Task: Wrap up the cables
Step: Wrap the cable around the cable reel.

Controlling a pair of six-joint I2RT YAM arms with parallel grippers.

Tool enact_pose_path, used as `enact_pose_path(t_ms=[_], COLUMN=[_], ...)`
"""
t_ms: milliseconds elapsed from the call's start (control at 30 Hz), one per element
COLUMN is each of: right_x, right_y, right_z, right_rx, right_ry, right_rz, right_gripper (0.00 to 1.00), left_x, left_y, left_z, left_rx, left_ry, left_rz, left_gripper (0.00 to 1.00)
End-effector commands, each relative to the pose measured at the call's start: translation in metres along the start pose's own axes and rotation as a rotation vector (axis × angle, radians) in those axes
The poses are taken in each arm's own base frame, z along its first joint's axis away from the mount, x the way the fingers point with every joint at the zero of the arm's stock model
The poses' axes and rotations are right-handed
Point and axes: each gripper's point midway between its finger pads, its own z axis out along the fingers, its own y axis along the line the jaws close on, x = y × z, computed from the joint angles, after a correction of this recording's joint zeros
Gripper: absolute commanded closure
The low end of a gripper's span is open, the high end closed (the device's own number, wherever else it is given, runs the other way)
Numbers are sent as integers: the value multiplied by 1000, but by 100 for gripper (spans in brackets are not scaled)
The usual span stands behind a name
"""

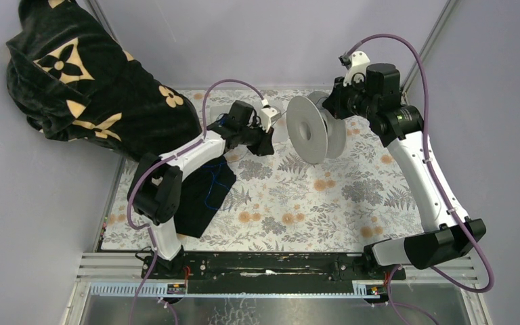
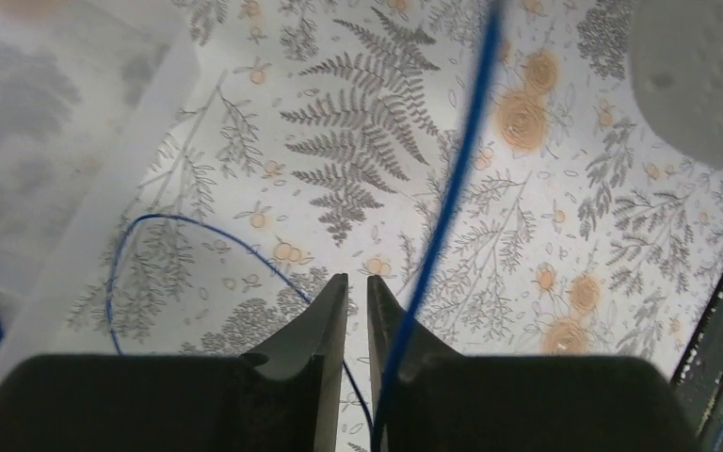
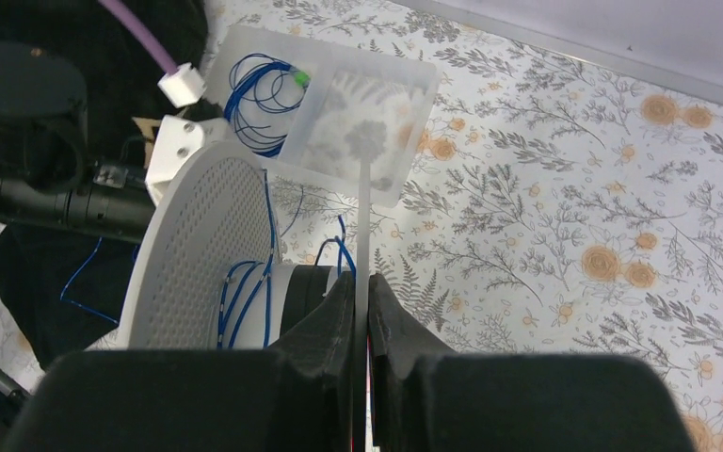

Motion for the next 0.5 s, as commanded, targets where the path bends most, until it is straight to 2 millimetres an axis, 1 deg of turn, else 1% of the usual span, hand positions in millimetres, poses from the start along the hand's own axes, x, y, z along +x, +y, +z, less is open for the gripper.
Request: enact_pose_path(t_ms=[0,133,267,333,433,467], right_x=[-31,-29,-28,-26,-22,-28], right_y=[-7,-10,-10,-8,-3,0], right_z=[-6,-6,-8,-8,-10,-14], right_rx=[49,57,47,30,-2,-13], right_ry=[-83,-76,-70,-61,-45,-57], right_rz=[33,34,28,25,22,16], right_gripper=[100,100,100,100,100,100], left_x=[-26,-24,-28,-32,-40,-42], left_y=[-17,-18,-15,-10,0,2], left_z=[-9,-14,-23,-28,-36,-37], left_rx=[66,66,62,51,35,35], left_ry=[-127,-147,-170,-187,-214,-222], left_rz=[35,63,89,95,102,108], left_gripper=[79,73,63,57,46,42])
